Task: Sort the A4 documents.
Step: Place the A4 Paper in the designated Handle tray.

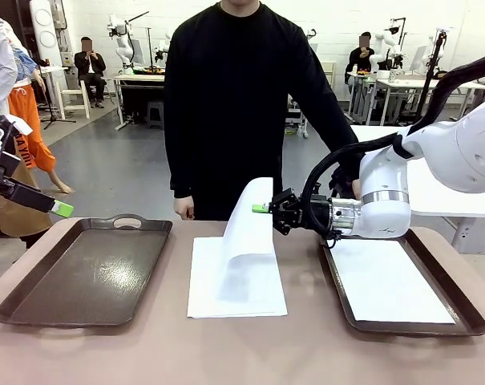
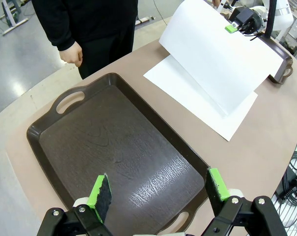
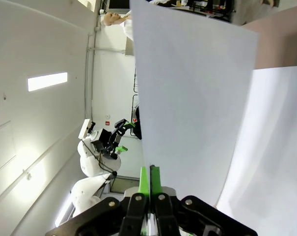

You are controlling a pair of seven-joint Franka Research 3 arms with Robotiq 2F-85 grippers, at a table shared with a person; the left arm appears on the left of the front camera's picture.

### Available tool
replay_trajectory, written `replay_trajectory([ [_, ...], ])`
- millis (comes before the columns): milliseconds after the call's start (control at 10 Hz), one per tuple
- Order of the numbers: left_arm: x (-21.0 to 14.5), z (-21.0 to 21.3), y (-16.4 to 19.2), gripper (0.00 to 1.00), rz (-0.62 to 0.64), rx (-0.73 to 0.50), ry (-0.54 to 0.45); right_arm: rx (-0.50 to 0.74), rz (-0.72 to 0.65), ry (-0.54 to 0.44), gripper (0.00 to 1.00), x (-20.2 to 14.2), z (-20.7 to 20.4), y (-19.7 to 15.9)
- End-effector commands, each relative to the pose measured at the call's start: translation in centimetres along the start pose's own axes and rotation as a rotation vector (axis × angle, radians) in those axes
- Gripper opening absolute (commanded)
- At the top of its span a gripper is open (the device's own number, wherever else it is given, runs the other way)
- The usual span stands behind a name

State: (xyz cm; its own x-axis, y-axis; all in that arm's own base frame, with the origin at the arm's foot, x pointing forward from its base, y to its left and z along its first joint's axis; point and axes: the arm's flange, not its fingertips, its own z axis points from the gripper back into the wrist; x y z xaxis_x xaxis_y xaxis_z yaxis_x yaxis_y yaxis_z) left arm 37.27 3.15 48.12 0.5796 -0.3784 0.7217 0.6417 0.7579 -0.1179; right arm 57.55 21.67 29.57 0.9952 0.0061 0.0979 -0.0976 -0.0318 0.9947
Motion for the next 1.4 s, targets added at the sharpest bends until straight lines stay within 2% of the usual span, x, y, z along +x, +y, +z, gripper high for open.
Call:
replay_trajectory([
  [0, -0.2, -0.2, 0.3, 1.00, -0.013, -0.010, -0.009, -0.084, 0.082, 0.065, 0.01, -2.2, 7.1, 2.3],
  [200, -0.2, -0.2, 0.3, 1.00, -0.013, -0.010, -0.009, -0.154, 0.116, 0.077, 0.01, -3.8, 12.6, 4.9],
  [500, -0.2, -0.2, 0.3, 1.00, -0.013, -0.010, -0.009, -0.232, 0.116, 0.054, 0.01, -5.3, 18.5, 7.3],
  [700, -0.2, -0.2, 0.3, 1.00, -0.013, -0.010, -0.009, -0.233, 0.111, 0.014, 0.01, -5.4, 21.0, 7.3],
  [800, -0.2, -0.2, 0.3, 1.00, -0.013, -0.010, -0.009, -0.306, 0.102, -0.001, 0.01, -5.2, 22.6, 6.8],
  [1300, -0.2, -0.2, 0.3, 1.00, -0.013, -0.010, -0.009, -0.417, 0.013, -0.042, 0.01, -5.2, 30.0, 4.5],
])
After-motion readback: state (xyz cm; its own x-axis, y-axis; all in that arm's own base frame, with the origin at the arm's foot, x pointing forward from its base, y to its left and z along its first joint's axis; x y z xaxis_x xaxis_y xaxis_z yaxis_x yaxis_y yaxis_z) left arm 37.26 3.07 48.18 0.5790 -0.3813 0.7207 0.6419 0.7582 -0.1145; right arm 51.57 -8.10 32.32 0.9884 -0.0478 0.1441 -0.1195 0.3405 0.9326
